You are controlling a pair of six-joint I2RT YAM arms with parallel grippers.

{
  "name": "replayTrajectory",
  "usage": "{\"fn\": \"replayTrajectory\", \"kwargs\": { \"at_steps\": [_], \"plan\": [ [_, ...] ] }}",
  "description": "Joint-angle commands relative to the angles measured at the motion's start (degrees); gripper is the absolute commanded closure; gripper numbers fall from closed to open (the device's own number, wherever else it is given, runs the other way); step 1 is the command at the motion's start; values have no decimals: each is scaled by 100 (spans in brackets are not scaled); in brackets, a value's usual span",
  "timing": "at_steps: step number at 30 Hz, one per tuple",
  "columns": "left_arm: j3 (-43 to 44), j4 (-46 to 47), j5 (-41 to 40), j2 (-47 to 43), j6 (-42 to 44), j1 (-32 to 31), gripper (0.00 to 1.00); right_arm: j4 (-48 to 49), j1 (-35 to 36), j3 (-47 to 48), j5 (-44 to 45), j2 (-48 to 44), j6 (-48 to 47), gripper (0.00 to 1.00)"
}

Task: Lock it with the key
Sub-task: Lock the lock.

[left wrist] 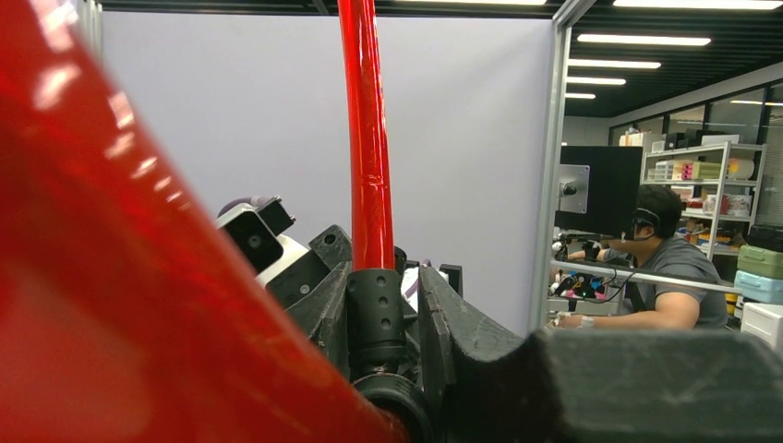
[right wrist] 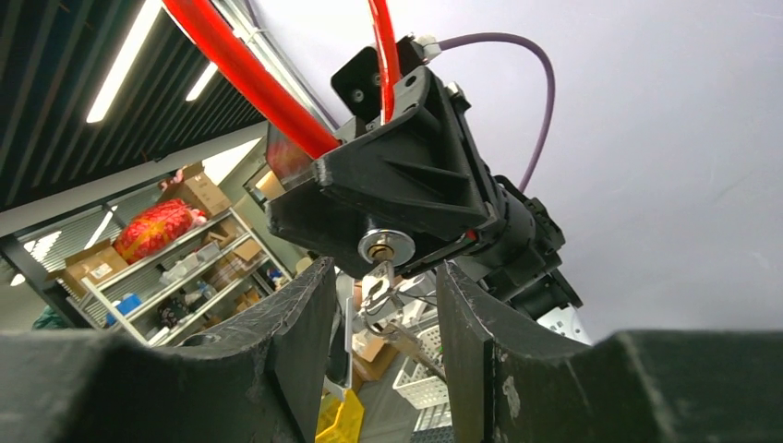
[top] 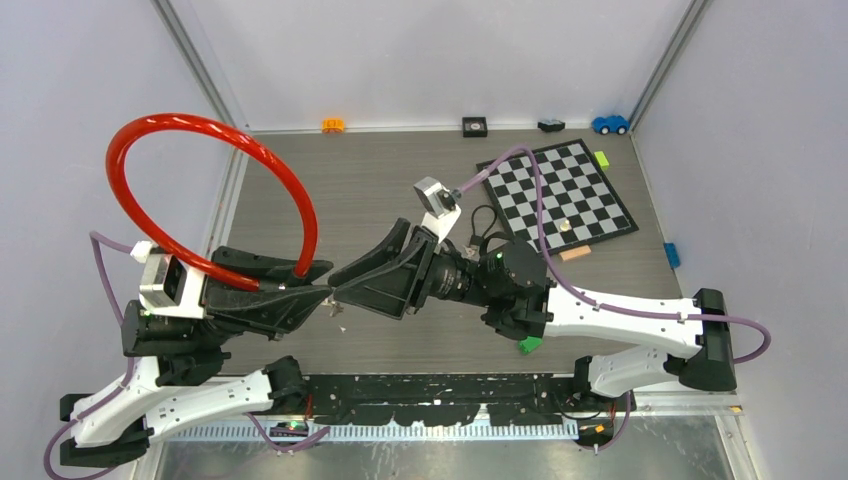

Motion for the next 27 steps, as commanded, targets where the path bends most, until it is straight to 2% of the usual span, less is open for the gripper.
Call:
{"fn": "replayTrajectory", "kwargs": {
  "at_steps": [1, 14, 22, 26, 27],
  "plan": [
    [77, 438, -51, -23, 134, -17, 100, 413, 77, 285, -226, 14, 125, 51],
    [55, 456, -72, -11, 152, -22, 100, 358, 184, 390, -201, 232, -15, 61],
    [27, 438, -123, -33, 160, -20, 100, 459, 195, 305, 49, 204, -220, 84],
    [9, 447, -163, -36, 177, -19, 100, 672, 235, 142, 270, 142, -750, 99],
    [7, 447, -182, -36, 182, -17, 100, 687, 251, 106, 334, 116, -962, 99]
  ]
}}
